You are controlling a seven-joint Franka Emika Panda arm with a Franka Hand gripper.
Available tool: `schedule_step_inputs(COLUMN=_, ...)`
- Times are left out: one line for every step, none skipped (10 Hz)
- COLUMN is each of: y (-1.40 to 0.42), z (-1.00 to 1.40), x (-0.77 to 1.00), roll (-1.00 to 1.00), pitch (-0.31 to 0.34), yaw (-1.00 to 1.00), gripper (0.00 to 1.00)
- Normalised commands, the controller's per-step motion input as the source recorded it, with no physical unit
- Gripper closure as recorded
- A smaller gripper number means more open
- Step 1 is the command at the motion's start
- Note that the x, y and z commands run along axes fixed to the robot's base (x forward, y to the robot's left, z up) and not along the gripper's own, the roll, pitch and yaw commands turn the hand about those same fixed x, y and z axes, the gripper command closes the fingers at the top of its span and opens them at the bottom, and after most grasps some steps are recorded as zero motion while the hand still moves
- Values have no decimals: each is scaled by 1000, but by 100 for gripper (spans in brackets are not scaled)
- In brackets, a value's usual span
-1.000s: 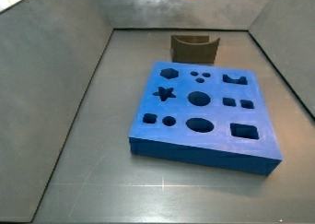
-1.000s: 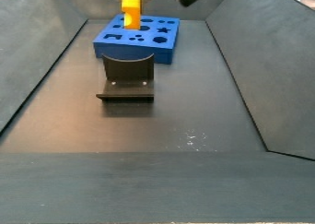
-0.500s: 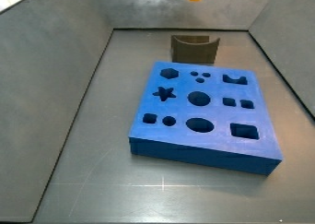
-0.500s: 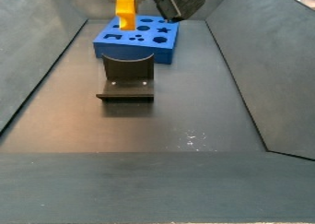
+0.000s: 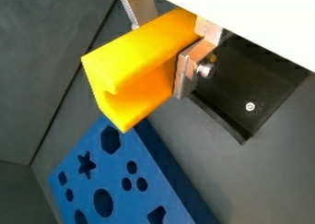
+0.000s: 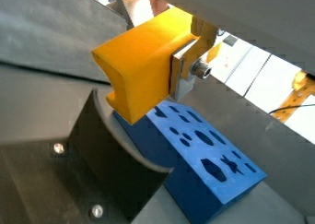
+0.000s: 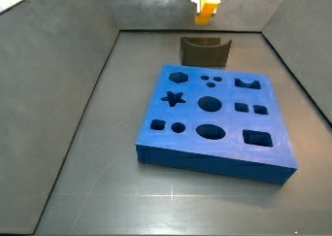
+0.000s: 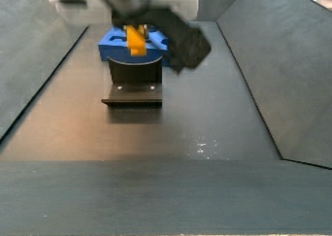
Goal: Pick up the arch object. Move up. Place the arch object on the fixture. Regrasp the arch object. Rotate the arch object. Move to above the board. Insert the arch object.
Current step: Place the arch object on the fixture, then regrasp the arch object.
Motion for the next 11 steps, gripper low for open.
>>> schedule_step_inputs(y=127, z=-1000, x=208, roll=-324, pitch=116, yaw=-194, gripper=100)
schedule_step_inputs(y=119, z=-1000, x=223, roll=-234, pitch=82, yaw=-197, gripper=100)
schedule_step_inputs(y=119, z=-1000, x=235, roll=-200, pitch=41, yaw=-193, gripper=100)
schedule_step_inputs(y=121, z=-981, x=236, roll=-195, pitch=6, yaw=-178, gripper=100)
schedule_step_inputs(y=103, z=-836, x=210, roll=-193, pitch=-8, yaw=-160, gripper=100)
schedule_step_inputs(y=80, z=-648, x=180, roll=-181, pitch=-14, yaw=-130, gripper=100)
schedule_step_inputs(y=71, z=-559, x=167, roll=-177, pitch=-18, yaw=-116, gripper=100)
schedule_step_inputs(y=57, z=-385, x=142, roll=-166, pitch=-24, yaw=-94, gripper=100)
schedule_step_inputs(y=53, z=-262, x=119, roll=-161, pitch=-31, yaw=-78, gripper=100)
schedule_step_inputs(y=0, z=0, x=0, roll=0, pitch=0, yaw=0, gripper=0)
schedule_step_inputs(y=0, z=1000, x=0, roll=-11, pitch=29, yaw=-51, gripper=0)
